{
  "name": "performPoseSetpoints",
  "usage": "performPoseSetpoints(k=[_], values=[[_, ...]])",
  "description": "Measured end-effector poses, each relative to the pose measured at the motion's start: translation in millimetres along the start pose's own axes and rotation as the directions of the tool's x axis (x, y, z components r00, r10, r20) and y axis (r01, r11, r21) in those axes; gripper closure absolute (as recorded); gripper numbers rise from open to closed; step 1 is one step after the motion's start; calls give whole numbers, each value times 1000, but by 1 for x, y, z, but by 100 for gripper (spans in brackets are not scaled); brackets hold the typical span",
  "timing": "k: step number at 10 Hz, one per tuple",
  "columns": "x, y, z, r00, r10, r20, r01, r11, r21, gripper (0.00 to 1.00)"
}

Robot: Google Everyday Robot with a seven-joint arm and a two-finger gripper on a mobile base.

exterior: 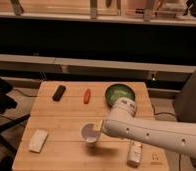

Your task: Pick up the ceramic cup

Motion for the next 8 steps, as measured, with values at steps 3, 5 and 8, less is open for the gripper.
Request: performPoseSetpoints(k=[3, 5, 8], values=[[-3, 2, 9, 1000, -9, 10, 9, 1000, 3, 20], [-4, 1, 16, 1000, -17, 17, 17, 1000, 7, 20], [-6, 2, 20, 999, -25, 27, 25, 1000, 4, 20]])
